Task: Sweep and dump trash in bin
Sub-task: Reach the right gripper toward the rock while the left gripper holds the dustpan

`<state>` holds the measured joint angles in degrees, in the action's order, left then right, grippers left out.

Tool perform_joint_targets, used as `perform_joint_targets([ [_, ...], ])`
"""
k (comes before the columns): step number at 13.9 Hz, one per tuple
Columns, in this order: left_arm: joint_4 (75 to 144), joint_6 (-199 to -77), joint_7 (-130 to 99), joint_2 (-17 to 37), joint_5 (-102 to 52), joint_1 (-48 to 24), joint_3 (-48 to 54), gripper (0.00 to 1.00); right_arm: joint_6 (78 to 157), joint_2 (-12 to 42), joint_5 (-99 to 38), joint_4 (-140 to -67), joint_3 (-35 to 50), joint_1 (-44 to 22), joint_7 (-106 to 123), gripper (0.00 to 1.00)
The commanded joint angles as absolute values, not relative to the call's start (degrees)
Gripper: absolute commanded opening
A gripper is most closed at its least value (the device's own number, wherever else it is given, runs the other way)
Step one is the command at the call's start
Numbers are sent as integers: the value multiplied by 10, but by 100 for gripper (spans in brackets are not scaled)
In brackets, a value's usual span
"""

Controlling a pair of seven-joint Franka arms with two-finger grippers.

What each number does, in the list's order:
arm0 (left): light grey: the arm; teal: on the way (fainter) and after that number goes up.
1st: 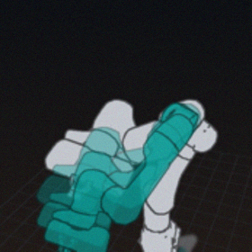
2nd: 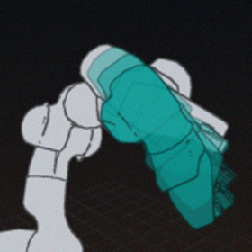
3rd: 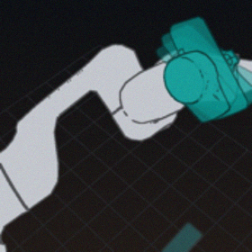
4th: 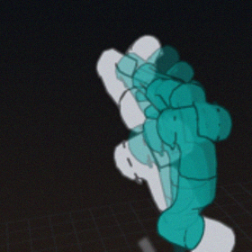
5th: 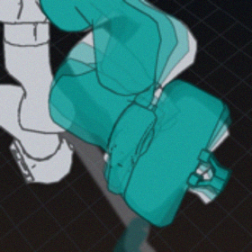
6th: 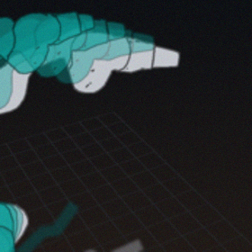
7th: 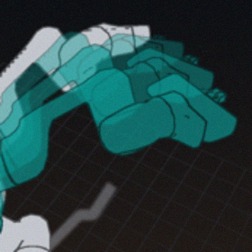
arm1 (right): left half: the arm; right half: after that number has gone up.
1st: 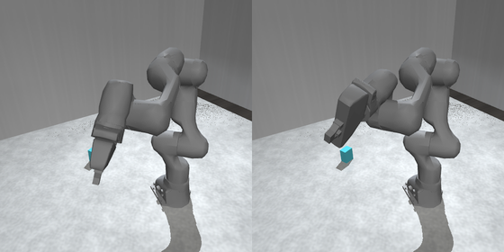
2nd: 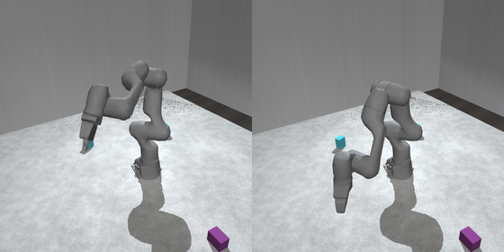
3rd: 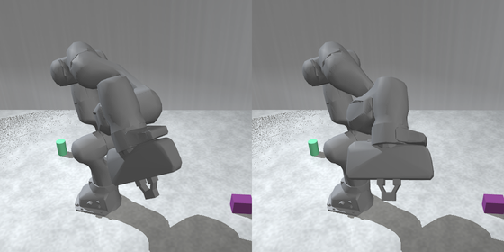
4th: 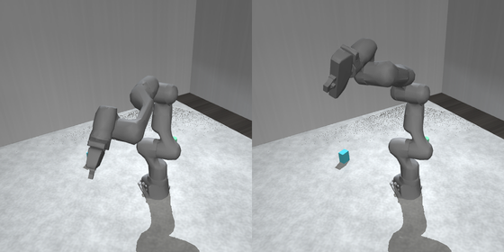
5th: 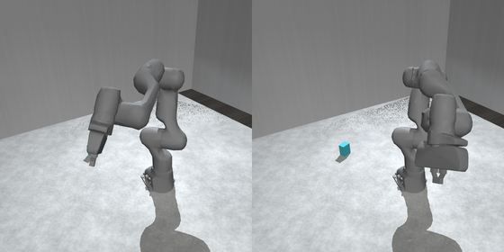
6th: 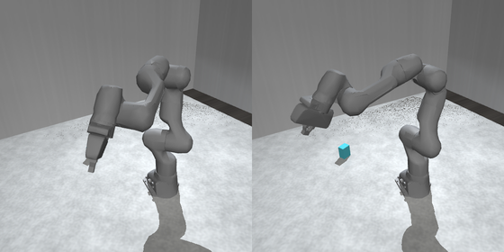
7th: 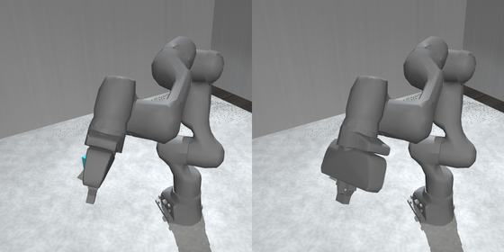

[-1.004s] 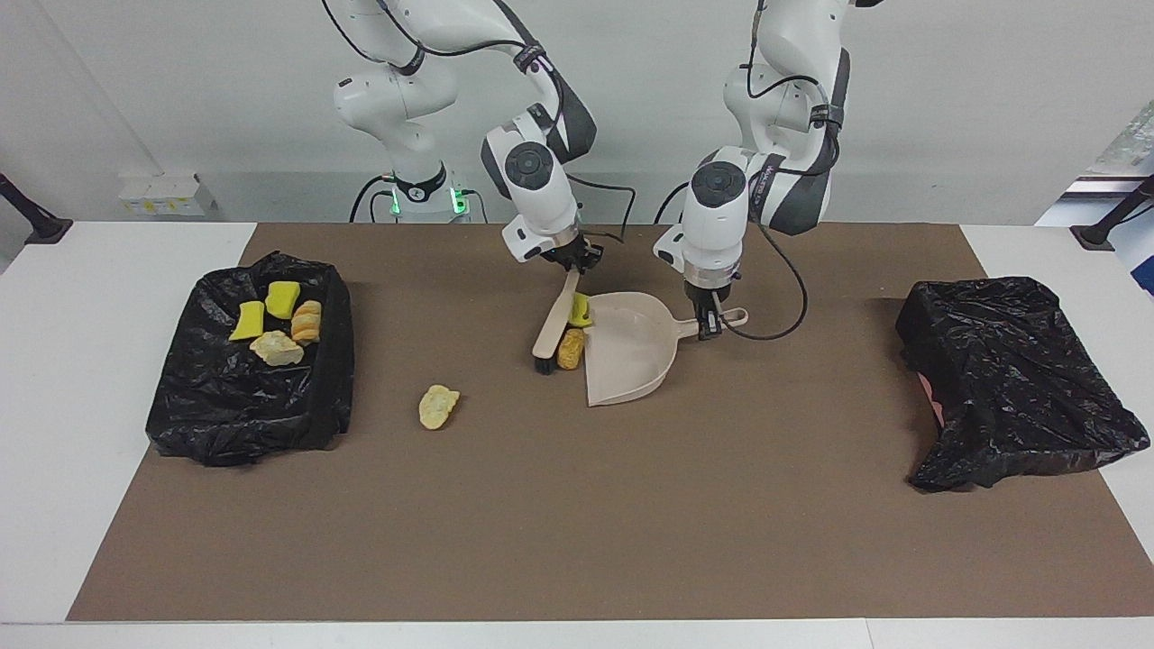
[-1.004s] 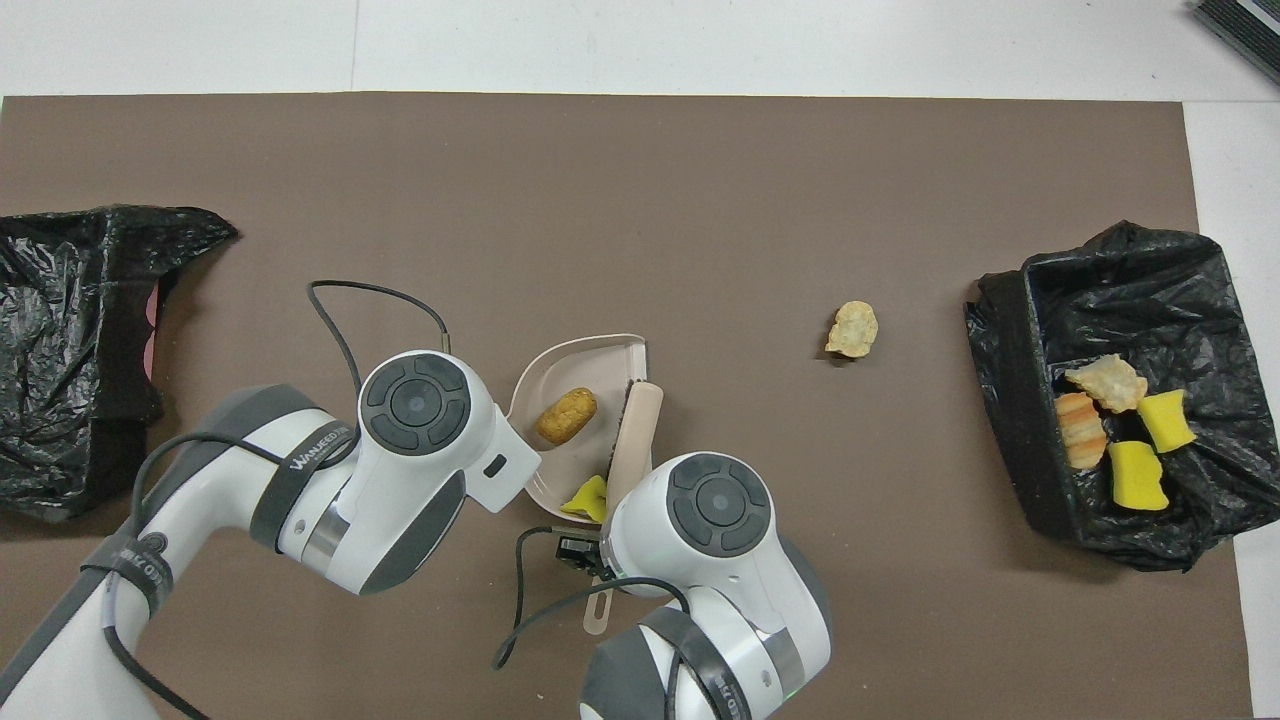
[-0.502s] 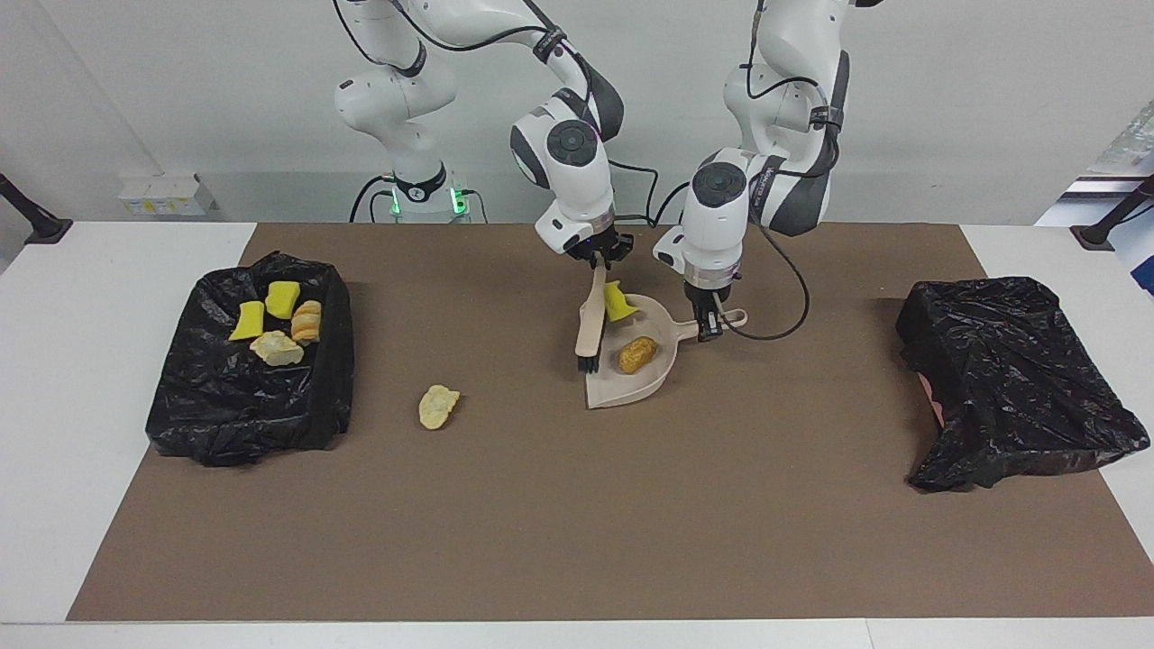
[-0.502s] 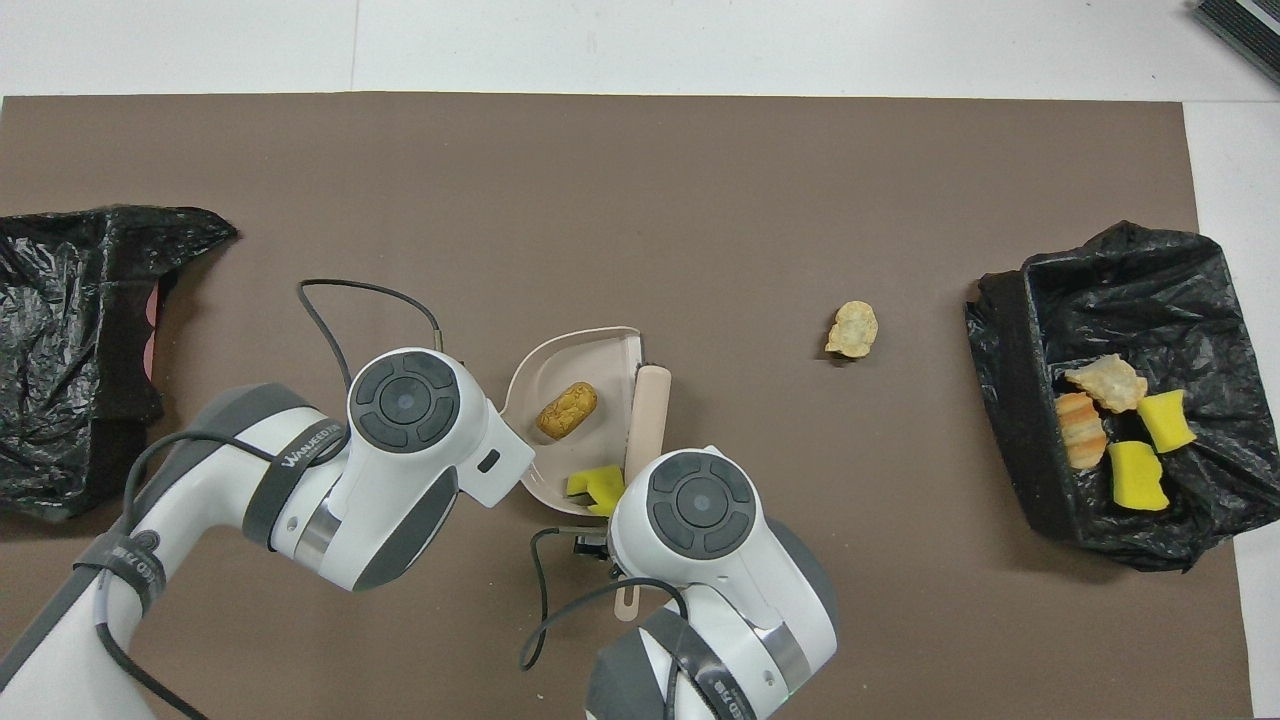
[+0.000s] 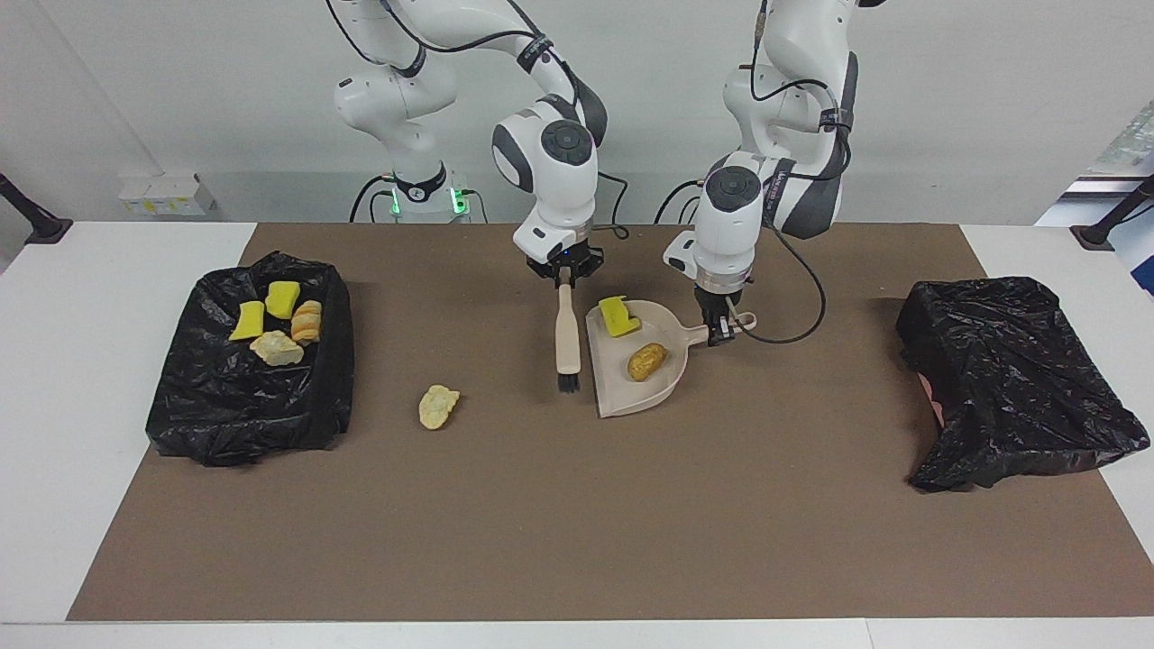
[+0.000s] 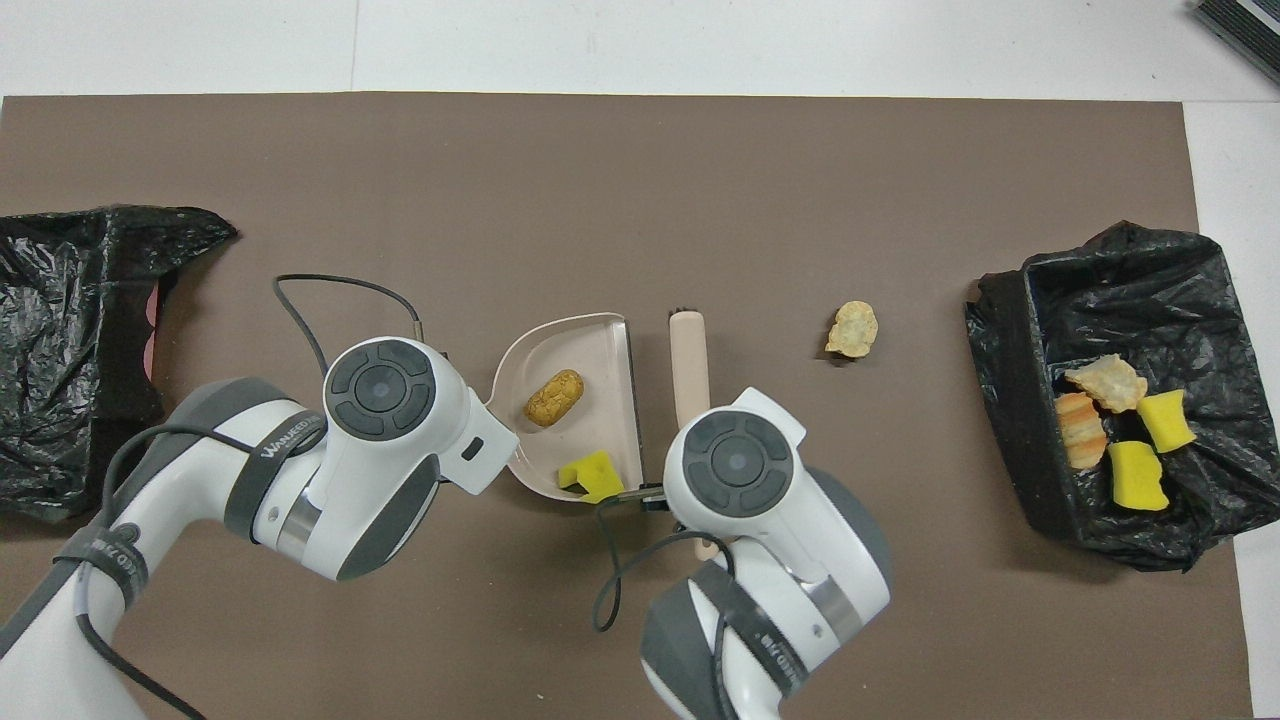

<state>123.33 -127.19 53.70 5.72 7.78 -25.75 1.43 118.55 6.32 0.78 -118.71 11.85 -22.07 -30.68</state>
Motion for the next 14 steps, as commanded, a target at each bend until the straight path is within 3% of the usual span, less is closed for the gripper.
perform_joint_targets([
  [1, 1218, -1290, 530, 72, 68, -236, 16, 0, 1112, 112, 35, -1105, 125, -147, -256, 0],
  [3, 1192, -1275, 529, 85, 62, -235, 16, 0, 995, 155, 88, -1004, 124, -117, -210, 0],
  [4, 1179, -1268, 529, 92, 55, -228, 16, 0, 978, 168, 115, -985, 124, -104, -199, 0],
  [8, 1084, -1176, 524, 128, 18, -228, 15, 0, 962, 182, 161, -978, 123, -35, -123, 0],
  [14, 1092, -1176, 488, 123, 24, -274, 15, 0, 963, 206, 160, -986, 124, 0, -86, 0],
])
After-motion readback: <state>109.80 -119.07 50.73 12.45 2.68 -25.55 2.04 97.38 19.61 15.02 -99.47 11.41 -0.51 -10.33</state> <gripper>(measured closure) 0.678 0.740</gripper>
